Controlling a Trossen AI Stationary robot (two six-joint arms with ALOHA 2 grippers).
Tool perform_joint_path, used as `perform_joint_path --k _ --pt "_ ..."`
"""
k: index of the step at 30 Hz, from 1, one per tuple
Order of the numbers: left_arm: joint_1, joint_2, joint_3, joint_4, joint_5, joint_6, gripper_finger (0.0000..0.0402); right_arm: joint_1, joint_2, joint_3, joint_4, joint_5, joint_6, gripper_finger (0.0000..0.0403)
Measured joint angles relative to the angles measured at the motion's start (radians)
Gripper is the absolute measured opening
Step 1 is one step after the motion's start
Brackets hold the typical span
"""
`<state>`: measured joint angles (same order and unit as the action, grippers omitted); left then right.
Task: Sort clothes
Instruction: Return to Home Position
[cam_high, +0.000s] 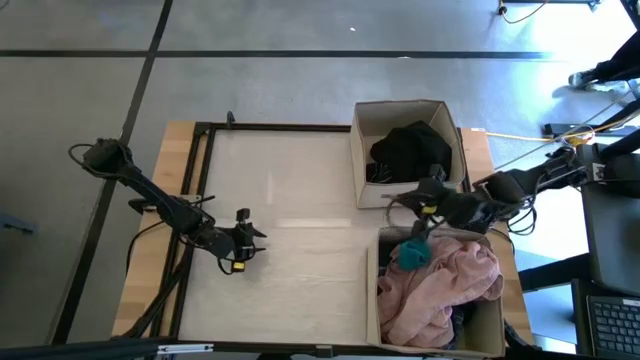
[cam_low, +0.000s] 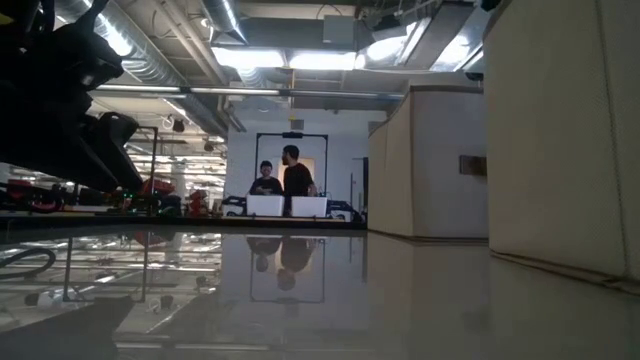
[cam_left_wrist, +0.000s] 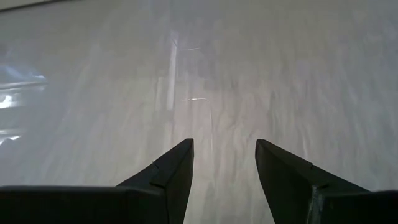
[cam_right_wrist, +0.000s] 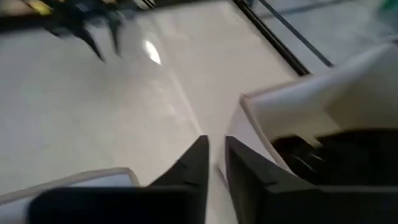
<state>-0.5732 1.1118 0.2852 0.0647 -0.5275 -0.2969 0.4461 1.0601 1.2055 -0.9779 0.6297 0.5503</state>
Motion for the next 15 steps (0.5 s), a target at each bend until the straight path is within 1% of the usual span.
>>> perform_joint_path --k 3,5,9,11,13,15 --pt "0.0 0.0 0.0 0.001 0.0 0.007 0.0164 -0.046 -0.118 -0.143 0.192 -0.074 -0.097 0.0021" --pt "0.0 0.0 0.0 0.002 0.0 0.009 0.0164 -0.083 -0.192 -0.235 0.306 -0.136 -0.154 0.0006" --pt "0.0 0.0 0.0 0.011 0.0 0.014 0.0164 -0.156 -0.332 -0.405 0.525 -0.248 -0.264 0.0014" --pt "0.0 0.0 0.0 0.022 0.0 0.026 0.0164 -0.194 -0.392 -0.482 0.64 -0.321 -0.321 0.0018" --pt "0.0 0.0 0.0 0.046 0.0 0.044 0.0164 -0.235 -0.439 -0.56 0.759 -0.401 -0.366 0.0015" --pt "0.0 0.0 0.0 0.065 0.0 0.068 0.0164 -0.274 -0.48 -0.628 0.84 -0.471 -0.394 0.0009"
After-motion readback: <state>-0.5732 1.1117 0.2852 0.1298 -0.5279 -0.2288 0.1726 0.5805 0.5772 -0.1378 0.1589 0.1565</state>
